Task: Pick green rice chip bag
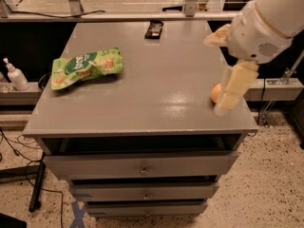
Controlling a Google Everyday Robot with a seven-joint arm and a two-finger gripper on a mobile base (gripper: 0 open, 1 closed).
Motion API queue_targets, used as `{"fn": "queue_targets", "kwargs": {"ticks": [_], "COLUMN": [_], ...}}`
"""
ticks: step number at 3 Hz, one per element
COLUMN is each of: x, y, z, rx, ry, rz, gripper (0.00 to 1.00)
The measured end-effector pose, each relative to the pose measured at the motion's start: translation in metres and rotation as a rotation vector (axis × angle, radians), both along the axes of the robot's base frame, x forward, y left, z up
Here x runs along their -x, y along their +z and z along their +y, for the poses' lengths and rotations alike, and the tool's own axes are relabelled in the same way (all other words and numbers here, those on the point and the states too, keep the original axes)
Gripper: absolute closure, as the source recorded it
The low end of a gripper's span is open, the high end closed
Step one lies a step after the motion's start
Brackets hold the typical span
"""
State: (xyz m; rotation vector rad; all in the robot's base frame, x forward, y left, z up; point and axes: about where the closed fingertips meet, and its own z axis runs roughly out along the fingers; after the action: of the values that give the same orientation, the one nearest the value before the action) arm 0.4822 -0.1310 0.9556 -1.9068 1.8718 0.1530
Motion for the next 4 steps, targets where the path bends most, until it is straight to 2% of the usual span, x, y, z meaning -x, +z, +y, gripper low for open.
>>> {"fn": "queue_targets", "kwargs": {"ticks": [1, 2, 3, 4], "x": [-0.005, 0.005, 0.005, -0.005], "y": [-0.009, -0.004, -0.005, -0.007], "z": [0.073, 0.138, 0.137, 0.154], "rx": [-0.130, -0.280, -0.277, -0.266], "ry": [0.194, 0.302, 0.301, 0.339], "rz": [-0.026, -0.050, -0.050, -0.078], "gripper": [0.00, 0.00, 0.00, 0.00]}}
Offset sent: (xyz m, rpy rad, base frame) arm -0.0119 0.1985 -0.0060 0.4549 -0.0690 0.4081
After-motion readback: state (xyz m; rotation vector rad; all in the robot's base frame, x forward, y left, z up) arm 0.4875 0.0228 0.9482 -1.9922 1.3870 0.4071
